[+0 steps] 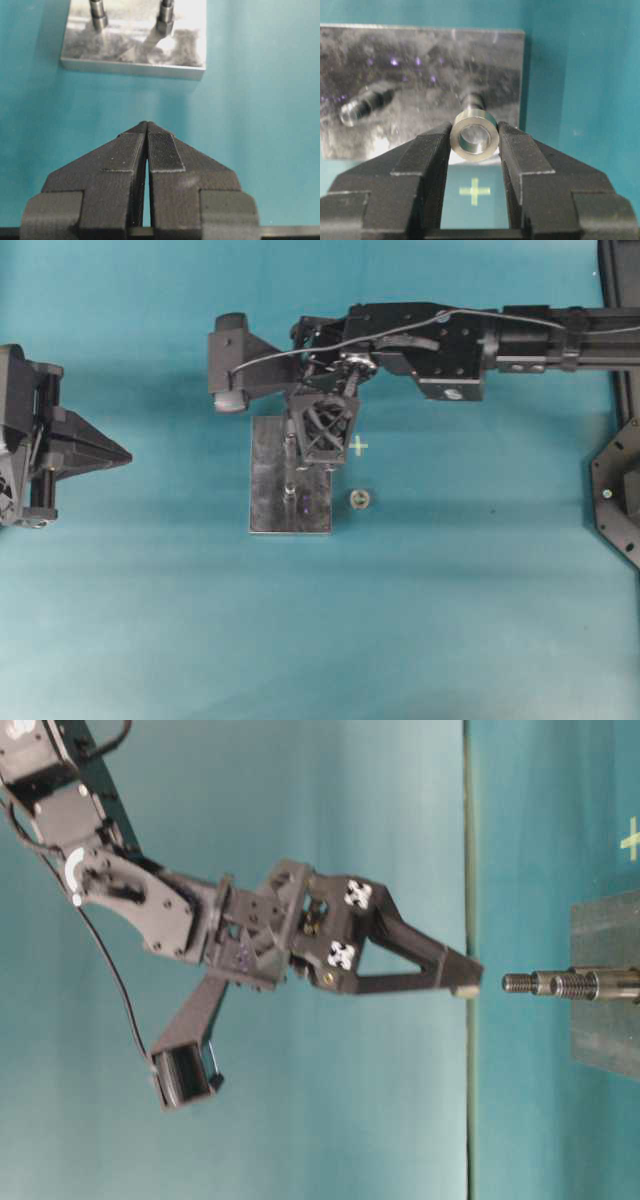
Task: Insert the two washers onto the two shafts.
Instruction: 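Carry the washer to the upper shaft and slide it down over it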
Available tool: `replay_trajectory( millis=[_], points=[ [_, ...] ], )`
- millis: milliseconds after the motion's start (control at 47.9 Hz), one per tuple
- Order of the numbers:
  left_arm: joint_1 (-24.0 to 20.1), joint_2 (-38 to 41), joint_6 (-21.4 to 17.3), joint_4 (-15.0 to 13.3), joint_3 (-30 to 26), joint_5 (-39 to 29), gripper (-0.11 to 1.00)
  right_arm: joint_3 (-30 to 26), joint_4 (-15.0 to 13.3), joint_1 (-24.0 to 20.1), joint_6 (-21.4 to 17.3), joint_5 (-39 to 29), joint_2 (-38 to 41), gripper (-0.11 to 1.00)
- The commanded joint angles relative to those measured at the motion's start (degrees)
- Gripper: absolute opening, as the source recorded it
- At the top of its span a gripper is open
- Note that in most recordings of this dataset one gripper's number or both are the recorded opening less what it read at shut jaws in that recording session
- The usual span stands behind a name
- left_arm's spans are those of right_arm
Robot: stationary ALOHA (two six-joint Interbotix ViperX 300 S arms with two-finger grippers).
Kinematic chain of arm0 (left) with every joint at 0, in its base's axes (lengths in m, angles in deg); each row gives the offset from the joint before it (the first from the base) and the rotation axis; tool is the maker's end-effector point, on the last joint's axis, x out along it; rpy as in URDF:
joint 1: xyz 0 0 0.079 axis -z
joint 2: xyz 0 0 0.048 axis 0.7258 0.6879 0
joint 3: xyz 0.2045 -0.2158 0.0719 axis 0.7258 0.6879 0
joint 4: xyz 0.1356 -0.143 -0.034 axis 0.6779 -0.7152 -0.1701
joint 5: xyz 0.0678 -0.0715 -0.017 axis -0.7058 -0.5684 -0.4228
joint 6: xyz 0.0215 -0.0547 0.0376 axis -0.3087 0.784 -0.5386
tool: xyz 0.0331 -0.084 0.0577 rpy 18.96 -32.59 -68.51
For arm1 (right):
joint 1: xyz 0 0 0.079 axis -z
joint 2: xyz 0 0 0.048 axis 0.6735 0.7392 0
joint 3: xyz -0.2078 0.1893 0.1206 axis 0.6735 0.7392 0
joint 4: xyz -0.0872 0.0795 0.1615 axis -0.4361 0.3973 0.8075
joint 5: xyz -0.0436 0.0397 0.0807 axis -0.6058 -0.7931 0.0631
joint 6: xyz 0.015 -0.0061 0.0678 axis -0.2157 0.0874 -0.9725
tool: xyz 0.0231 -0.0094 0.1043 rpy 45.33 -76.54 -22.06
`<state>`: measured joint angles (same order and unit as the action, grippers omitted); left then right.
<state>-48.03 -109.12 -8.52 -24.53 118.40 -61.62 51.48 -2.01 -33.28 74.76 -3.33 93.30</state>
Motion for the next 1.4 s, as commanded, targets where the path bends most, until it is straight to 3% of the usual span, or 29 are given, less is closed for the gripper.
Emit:
replay_trajectory(
  millis=[0, 940, 982, 1170, 1379],
  points=[
    [0.09, 0.18, 0.09, 0.09, -0.7, 0.53, 0.0, -2.11, -0.09, -0.18, 0.62, -0.09, -0.62, 0.33],
    [0.09, 1.14, 0.18, 0.09, -0.09, 2.81, 0.0, -3.34, -0.09, 0.09, -0.18, -2.2, 2.9, 0.34],
    [0.09, 1.14, 0.18, 0.09, -0.09, 2.9, 0.0, -3.34, -0.09, 0.09, -0.26, -2.46, 2.99, 0.4],
    [0.18, 1.49, 0.26, 0.0, -0.35, 2.9, 0.0, -3.43, -0.09, 0.0, -0.18, -2.11, 3.25, 0.91],
    [0.53, 1.67, 0.26, 0.09, -0.26, 2.9, 0.0, -3.16, 0.79, -0.09, 0.09, -2.11, 3.96, 0.89]
  ],
)
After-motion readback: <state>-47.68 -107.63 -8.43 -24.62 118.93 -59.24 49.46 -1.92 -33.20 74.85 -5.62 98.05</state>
